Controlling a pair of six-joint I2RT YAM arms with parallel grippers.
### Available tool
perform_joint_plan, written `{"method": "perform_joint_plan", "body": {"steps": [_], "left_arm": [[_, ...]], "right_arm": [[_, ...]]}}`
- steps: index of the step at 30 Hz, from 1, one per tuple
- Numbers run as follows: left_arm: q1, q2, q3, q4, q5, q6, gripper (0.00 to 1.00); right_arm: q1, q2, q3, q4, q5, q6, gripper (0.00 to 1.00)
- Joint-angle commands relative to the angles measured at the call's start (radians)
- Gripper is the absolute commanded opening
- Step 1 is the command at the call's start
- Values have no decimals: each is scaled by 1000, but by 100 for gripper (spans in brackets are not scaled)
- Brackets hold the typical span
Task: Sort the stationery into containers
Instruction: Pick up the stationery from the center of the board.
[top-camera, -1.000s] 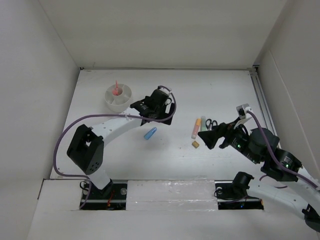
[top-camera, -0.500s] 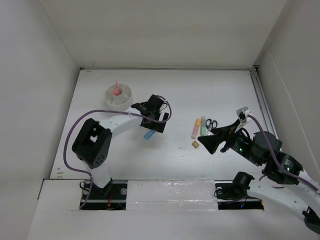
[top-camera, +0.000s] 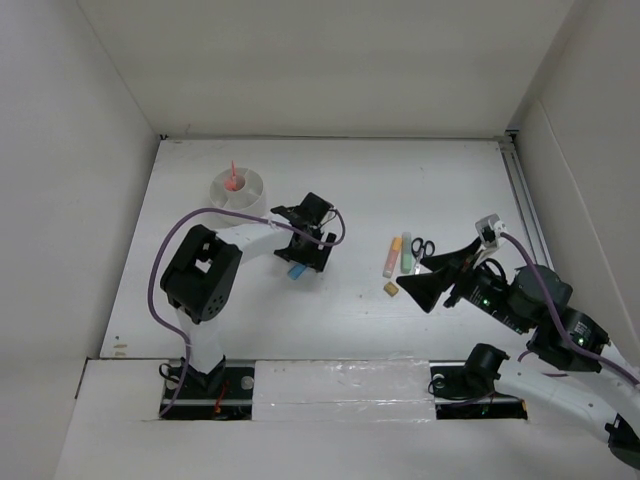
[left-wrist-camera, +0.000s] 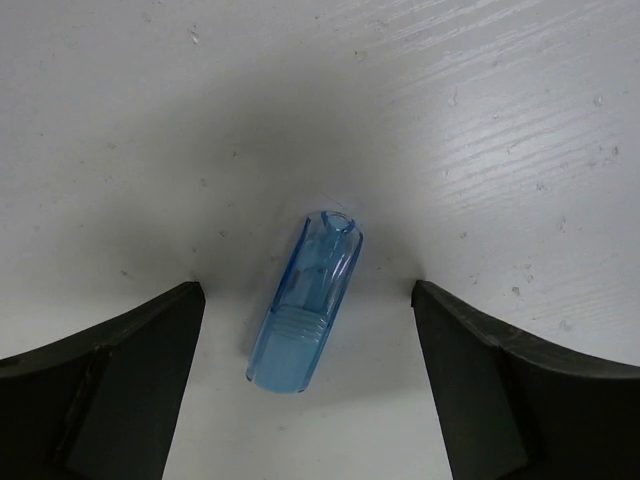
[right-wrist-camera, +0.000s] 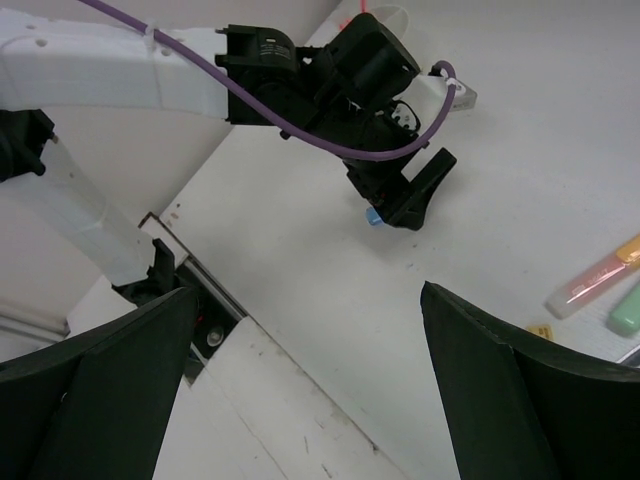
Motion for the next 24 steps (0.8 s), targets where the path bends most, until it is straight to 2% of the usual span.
{"method": "perform_joint_plan", "body": {"steps": [1,5,9,10,11,17,21,24], "left_arm": [[-3,55,2,-52,38,-12,78],[-3,64,-19,-61,38,-12,59],[-3,87,-20,-61,59,-12,25],[-3,96,-20,-61,70,-12,4],[-3,97,-9,-61,79,-12,0],[-3,59,97,-81,139,-12,0],[17,-9,248,-81,124,-55,0],[17,-20,439,-128,75,-67,0]], "right_arm": [[10,-17,-9,60,-17,-18,99],[10,-17,-9,60,-17,-18,99],[10,-17,-9,60,-17,-18,99],[10,-17,-9,60,-17,-18,99],[10,-17,-9,60,-17,-18,99],[10,-27,0,60,-17,-18,99],[10,-27,11,49,6,-18,99],[10,-17,11,40,17,-18,98]]}}
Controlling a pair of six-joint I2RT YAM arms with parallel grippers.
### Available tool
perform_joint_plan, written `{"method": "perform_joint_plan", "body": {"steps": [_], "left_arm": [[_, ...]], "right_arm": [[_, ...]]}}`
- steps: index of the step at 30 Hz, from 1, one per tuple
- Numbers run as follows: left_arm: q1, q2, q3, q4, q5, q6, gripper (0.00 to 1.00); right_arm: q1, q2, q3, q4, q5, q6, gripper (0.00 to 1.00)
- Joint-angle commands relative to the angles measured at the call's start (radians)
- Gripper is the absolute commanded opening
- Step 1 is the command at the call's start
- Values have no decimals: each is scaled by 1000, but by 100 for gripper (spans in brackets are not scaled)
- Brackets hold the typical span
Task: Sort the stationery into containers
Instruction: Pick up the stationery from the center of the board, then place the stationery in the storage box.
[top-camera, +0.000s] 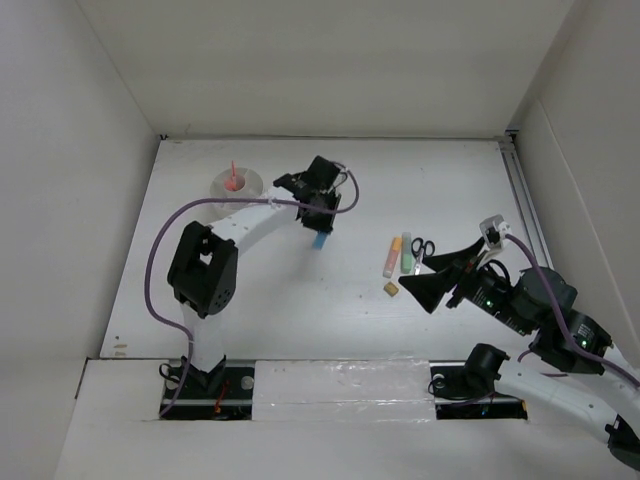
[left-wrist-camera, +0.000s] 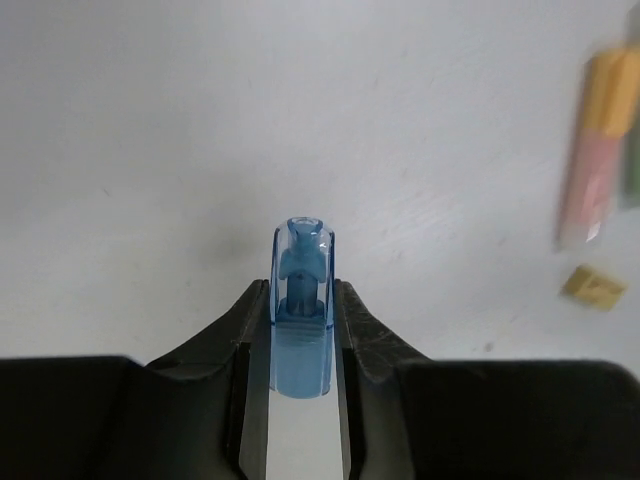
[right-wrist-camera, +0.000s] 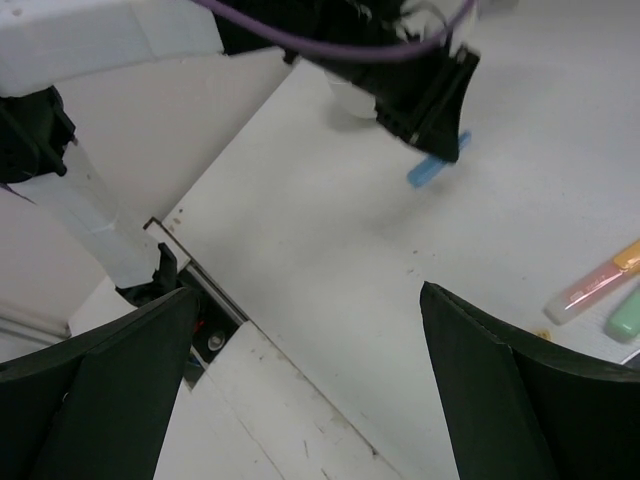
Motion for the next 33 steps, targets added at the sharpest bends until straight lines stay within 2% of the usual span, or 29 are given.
{"method": "perform_joint_plan", "body": {"steps": [1,6,8,11,16,17,19,22,25,33], "left_arm": [[11,-72,255,-17,-74,-30,0],[72,-38,528,-72,-317,-106,0],[149,-38,610,-73,-411,-184,0],[261,-61,621,14,-482,-251,0],[411,-136,503,202,-506,-341,0],[454,-165,469,290,-506,-341,0],[500,-187,384,358,-469,-341,0],[594,-196,349,403,-415,-341,0],[634,-178,328,437,-404,-341,0],[634,-150,199,518,-477,-418,0]], "right_arm": [[10,1,20,34,21,-11,98],[10,19,20,34,52,-11,98],[10,29,20,34,64,-11,98],[10,38,20,44,83,-11,98],[10,47,20,33,83,-11,98],[10,58,29,33,83,-11,98],[10,58,29,33,83,-2,98],[10,58,29,24,83,-2,98],[10,58,11,33,83,-2,98],[10,78,-9,64,63,16,97]]}}
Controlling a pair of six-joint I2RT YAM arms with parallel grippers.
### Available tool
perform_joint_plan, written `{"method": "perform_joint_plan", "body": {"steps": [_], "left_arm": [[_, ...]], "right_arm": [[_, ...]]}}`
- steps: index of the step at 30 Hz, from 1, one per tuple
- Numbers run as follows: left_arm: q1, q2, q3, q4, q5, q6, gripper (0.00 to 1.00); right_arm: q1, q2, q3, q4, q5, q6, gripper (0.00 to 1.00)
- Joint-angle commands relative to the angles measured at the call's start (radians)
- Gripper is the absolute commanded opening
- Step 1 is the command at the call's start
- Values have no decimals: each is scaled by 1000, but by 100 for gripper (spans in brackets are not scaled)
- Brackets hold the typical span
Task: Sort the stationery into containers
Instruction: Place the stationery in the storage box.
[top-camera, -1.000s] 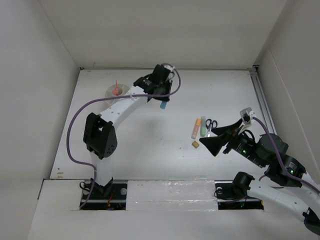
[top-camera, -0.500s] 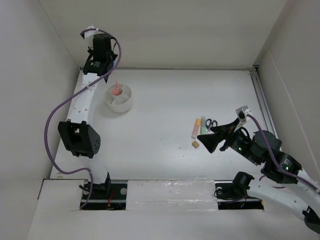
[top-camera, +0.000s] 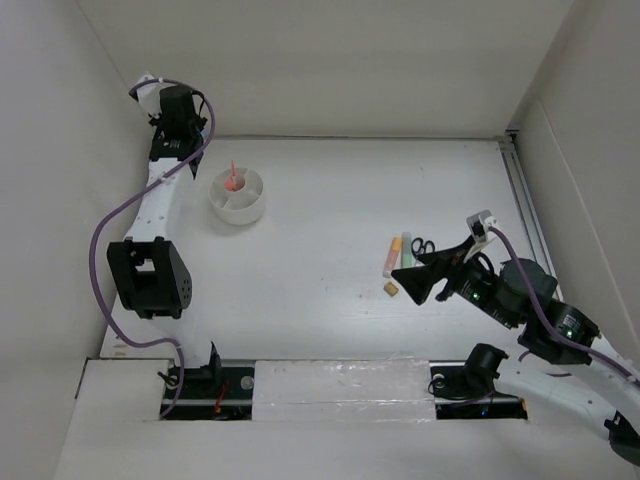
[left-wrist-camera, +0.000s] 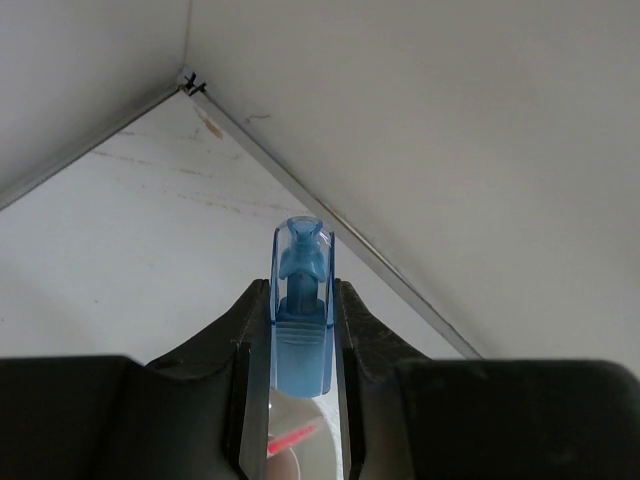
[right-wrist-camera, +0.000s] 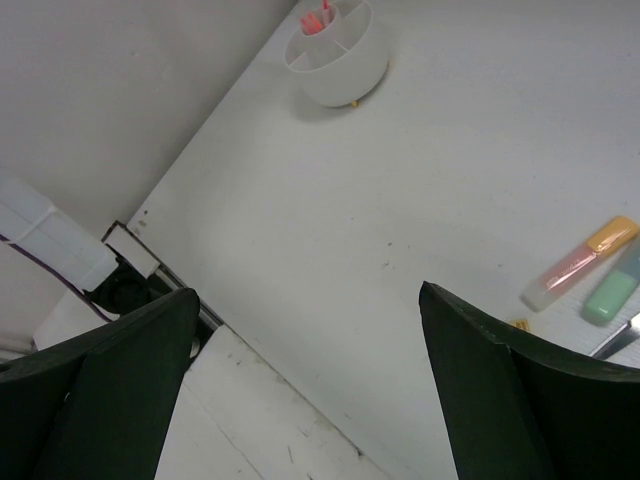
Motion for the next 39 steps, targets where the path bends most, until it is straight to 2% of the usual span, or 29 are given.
{"method": "perform_joint_plan", "body": {"steps": [1,7,15,39], "left_arm": [[-7,-14,-55,103,-34,-48,0],[-7,-5,-144,161,0,-98,0],[-45,55,-166,182,9,-107,0],[-67,97,-236,136,-107,-98,0]], "right_arm": [[10,6,-18,61,-13,13,97],[10,6,-18,61,-13,13,97],[10,-5,-27,80,-43,31,97],[10,-76,-37,61,-43,31,97]]}}
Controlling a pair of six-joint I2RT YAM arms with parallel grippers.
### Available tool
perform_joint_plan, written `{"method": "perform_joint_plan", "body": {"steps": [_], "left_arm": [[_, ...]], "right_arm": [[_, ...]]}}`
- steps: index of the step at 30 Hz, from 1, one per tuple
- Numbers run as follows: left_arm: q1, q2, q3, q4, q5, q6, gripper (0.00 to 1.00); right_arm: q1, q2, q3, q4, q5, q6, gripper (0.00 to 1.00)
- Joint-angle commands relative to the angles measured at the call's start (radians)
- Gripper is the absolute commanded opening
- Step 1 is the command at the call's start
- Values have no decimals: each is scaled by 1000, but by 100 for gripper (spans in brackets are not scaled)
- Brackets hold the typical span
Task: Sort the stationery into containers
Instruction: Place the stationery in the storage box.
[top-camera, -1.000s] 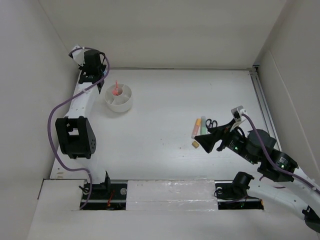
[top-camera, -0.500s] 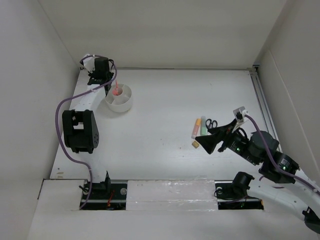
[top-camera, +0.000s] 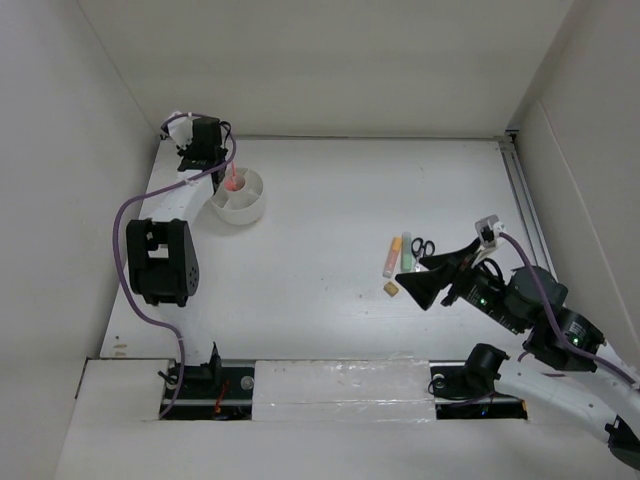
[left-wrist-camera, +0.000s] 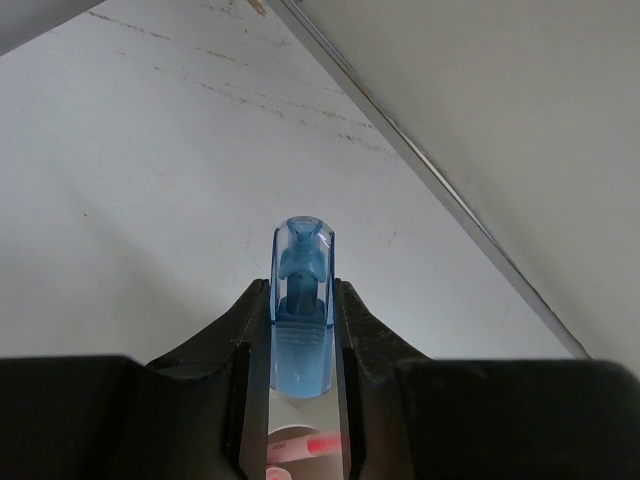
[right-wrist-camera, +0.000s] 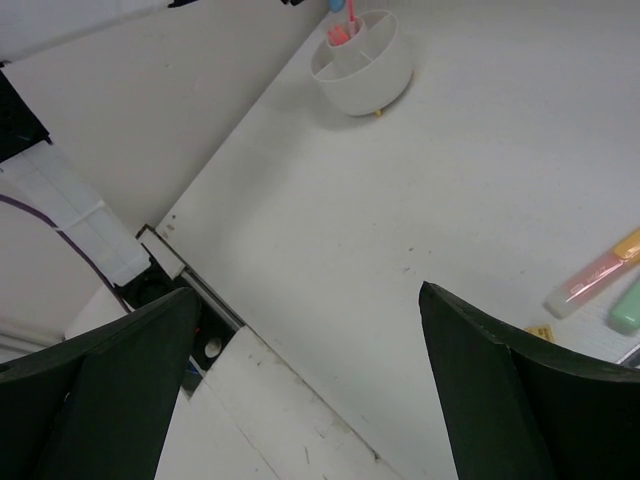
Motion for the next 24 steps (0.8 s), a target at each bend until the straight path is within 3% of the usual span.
{"method": "perform_joint_plan", "body": {"steps": [1,24], "left_arm": [[-7,-9,-10,9,-37,2,0],[-7,20,-28,27,-18,11,0]], "right_arm": [[10,-30,-4,39,-9,7,97],[10,-40,-13,39,-9,7,97]]}}
